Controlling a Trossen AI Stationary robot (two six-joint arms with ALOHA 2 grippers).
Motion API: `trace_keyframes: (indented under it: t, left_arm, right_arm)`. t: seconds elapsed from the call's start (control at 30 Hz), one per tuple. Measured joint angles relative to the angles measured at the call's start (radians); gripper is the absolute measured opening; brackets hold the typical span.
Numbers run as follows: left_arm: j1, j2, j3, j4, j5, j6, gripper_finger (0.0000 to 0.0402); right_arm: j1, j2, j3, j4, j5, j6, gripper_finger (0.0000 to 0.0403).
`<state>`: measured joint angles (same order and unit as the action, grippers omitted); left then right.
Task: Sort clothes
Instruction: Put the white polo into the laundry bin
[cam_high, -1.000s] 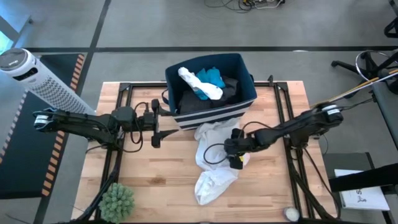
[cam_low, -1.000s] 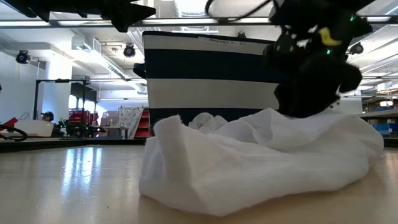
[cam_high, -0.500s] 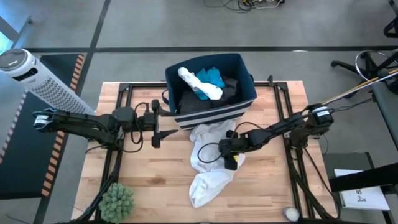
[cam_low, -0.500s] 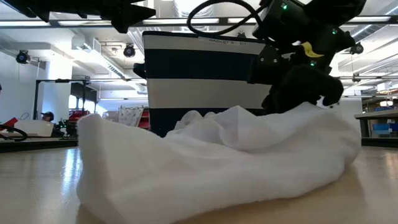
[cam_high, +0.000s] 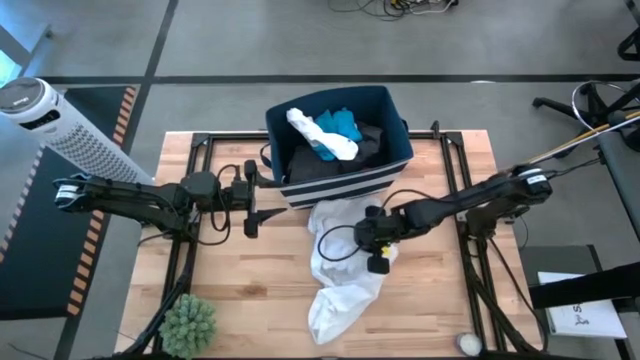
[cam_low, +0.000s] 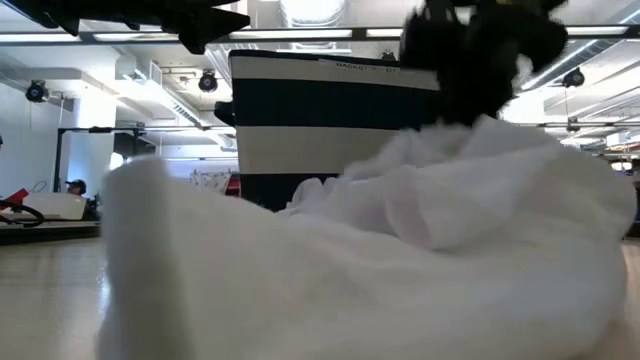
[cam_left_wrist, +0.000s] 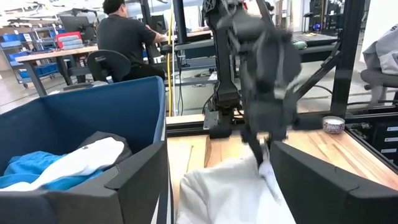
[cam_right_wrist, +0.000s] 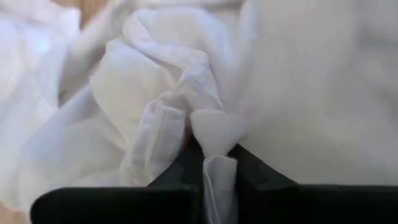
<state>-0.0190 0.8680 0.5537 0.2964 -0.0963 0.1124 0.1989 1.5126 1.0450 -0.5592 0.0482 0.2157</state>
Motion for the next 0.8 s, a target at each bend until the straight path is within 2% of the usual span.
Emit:
trace_keyframes:
  t: [0.2,0.37,0.67,0.8]
  left_arm:
    - [0.000,0.000,0.000,0.001,0.000,0.002,0.0283]
    - [0.000,0.000,0.000,0.001,0.000,0.006,0.0282]
    - [0.000,0.000,0.000,0.003,-0.001,0.006,0.0285]
    - [0.000,0.000,0.000,0.003,-0.001,0.006,0.0285]
  right_arm:
    - [0.025,-0.034,0.255,-0.210,0.159,-0.091,0.0014]
    - [0.024,-0.035,0.475,-0.295,0.287,-0.196,0.0014]
    - [-0.003,-0.005,0.852,-0.263,0.508,-0.453,0.0014]
    - [-0.040,0.030,1.004,-0.174,0.532,-0.592,0.0014]
